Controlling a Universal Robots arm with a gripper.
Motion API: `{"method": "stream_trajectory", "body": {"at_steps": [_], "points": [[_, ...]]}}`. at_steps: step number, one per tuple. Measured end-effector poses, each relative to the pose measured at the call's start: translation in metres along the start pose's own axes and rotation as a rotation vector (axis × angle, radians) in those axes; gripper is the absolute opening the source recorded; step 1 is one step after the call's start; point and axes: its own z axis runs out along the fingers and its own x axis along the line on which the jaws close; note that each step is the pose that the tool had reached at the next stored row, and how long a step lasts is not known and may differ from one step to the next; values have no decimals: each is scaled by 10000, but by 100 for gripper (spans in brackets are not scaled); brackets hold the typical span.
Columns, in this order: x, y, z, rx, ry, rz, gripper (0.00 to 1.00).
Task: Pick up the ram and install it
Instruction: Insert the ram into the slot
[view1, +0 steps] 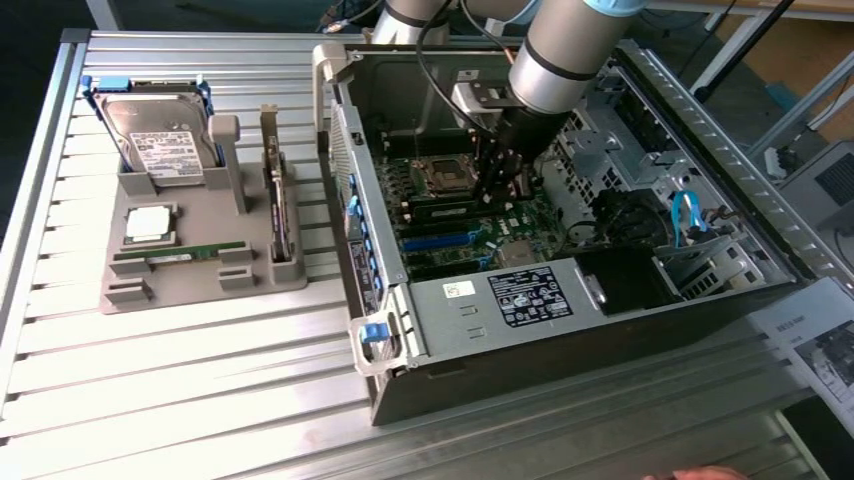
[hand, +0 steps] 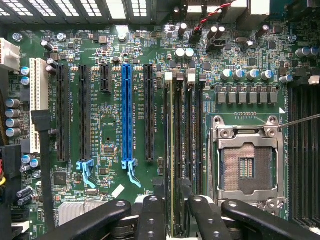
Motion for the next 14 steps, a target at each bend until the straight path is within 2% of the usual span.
{"method": "stream_trajectory", "body": {"at_steps": [7,14], "points": [[-1,2,-43,0,-1,0,25],[-6,10,-177,0,0,0,25]]}}
